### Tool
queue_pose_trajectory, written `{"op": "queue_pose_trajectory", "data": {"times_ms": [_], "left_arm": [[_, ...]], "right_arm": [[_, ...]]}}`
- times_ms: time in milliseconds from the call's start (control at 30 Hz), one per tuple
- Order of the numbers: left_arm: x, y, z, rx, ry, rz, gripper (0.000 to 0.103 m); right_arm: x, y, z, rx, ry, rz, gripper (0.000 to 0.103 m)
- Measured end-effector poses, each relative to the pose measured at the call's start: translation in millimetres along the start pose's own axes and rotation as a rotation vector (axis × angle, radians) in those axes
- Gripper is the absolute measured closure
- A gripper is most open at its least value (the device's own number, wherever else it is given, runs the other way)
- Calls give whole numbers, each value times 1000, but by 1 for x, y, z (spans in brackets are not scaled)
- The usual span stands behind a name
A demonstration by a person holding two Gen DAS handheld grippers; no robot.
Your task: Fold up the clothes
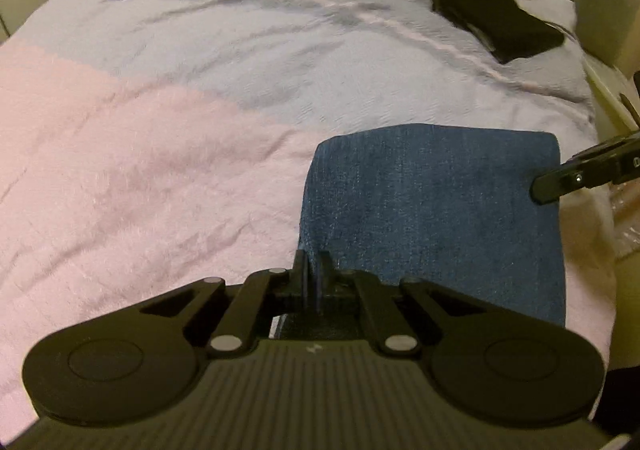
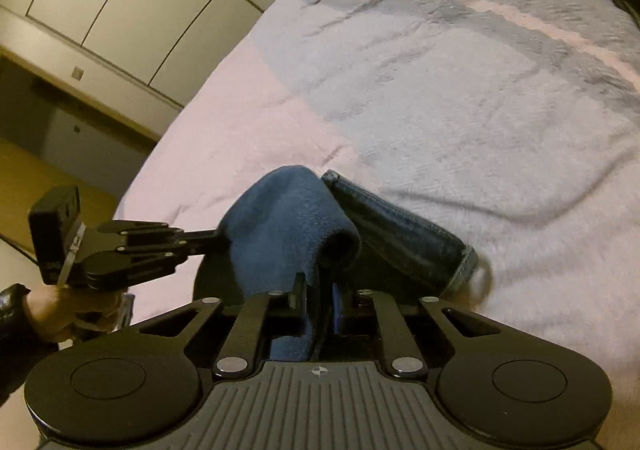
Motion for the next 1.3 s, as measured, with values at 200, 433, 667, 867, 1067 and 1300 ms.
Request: {"op": "queue_pose_trajectory", "data": {"times_ms": [200, 433, 667, 867, 1067, 1300], "left_arm": [[-2, 7, -41, -65, 15, -12, 95], [-7, -12, -15, -49, 69, -61, 85], [-32, -89, 32, -68, 223, -88, 56], [-6, -162, 37, -63, 343, -381, 47], [31, -201, 25, 112, 497, -753, 41], [53, -232, -9, 285, 668, -1063, 37]], "right_arm": [[63, -14, -18, -28, -1, -192, 92], [58, -20, -1, -21, -28, -186, 84], [25, -49, 11, -92, -112, -10, 63], [-42, -134, -13, -203, -121, 209, 57], [-56, -212, -44, -227, -146, 88, 34], [-92, -261, -48, -122, -442, 571, 33]]}}
Point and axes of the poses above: each gripper's, at about its wrist camera, not at the fingertips, and z roughly against the way its jaws point, x to its right, y to its top, the point moved 9 cm from there along -z, roughly the way its jaws point, and after that the axes turned 9 degrees about -x, right-handed, at the moved point
